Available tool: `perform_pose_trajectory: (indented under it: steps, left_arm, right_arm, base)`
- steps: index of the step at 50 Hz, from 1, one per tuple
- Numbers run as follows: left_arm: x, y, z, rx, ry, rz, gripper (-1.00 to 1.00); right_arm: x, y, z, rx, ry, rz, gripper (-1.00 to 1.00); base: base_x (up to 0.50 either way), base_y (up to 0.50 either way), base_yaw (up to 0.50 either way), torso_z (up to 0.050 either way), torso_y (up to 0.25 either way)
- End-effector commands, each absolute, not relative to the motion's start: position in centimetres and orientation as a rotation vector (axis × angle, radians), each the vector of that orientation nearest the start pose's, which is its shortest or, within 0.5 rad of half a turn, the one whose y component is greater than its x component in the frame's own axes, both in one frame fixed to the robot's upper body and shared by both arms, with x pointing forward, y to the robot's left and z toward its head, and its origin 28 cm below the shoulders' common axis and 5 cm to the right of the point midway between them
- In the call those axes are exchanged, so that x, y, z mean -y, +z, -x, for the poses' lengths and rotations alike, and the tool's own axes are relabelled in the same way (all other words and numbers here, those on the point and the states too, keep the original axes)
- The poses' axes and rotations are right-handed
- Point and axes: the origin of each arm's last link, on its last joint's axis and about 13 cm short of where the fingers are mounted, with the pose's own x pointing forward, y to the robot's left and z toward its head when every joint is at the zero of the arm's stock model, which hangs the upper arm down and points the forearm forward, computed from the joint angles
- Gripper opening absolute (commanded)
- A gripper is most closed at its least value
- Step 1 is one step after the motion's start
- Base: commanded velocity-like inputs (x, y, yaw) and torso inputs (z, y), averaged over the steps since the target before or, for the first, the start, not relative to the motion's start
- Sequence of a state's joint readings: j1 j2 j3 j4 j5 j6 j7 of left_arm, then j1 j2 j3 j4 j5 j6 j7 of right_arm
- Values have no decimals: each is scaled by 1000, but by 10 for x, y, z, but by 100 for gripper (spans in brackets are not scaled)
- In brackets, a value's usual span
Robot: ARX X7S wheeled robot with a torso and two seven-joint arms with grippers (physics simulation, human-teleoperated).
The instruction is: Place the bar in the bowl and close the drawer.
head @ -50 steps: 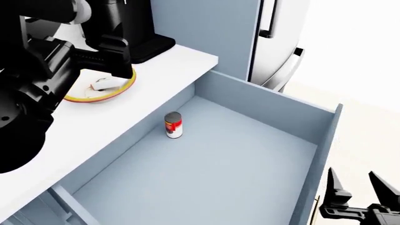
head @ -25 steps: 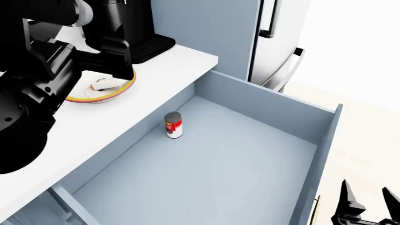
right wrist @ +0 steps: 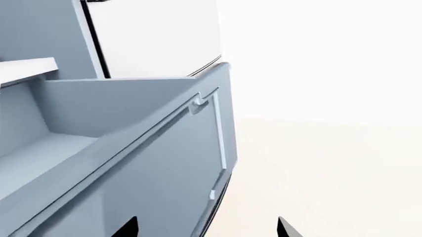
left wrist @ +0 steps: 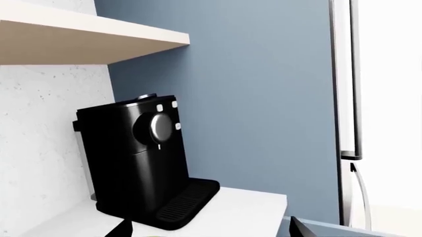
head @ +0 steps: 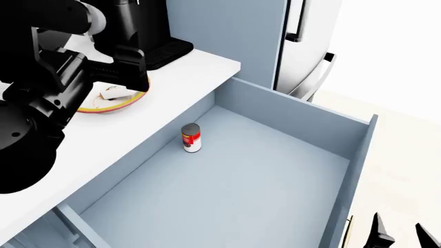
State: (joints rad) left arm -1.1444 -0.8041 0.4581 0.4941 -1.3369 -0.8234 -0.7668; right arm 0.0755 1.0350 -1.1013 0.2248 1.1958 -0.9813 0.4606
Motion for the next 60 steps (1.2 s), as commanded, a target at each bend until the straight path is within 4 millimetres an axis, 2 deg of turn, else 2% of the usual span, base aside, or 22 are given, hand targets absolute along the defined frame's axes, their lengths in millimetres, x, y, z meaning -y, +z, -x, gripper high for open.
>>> perform_pose_trajectory:
  steps: [1, 13, 27, 42, 60]
  left_arm:
    - [-241, 302, -245, 191, -120, -123, 100]
    - [-241, 300, -246, 188, -120, -122, 100]
    - [-242, 297, -247, 184, -120, -116, 100]
    - [-241, 295, -248, 181, -123, -117, 100]
    - [-241, 296, -247, 184, -128, -116, 100]
  right_arm:
    - [248, -3, -150, -92, -218, -148, 100]
    - [240, -22, -164, -137, -189, -141, 100]
    - [221, -25, -187, -145, -111, -139, 100]
    - [209, -32, -199, -170, -48, -134, 100]
    - [182, -10, -214, -167, 109, -124, 100]
  base:
    - [0, 0, 0, 0, 0]
    - [0, 0, 0, 0, 0]
    - [0, 0, 0, 0, 0]
    - [0, 0, 0, 0, 0]
    - [0, 0, 0, 0, 0]
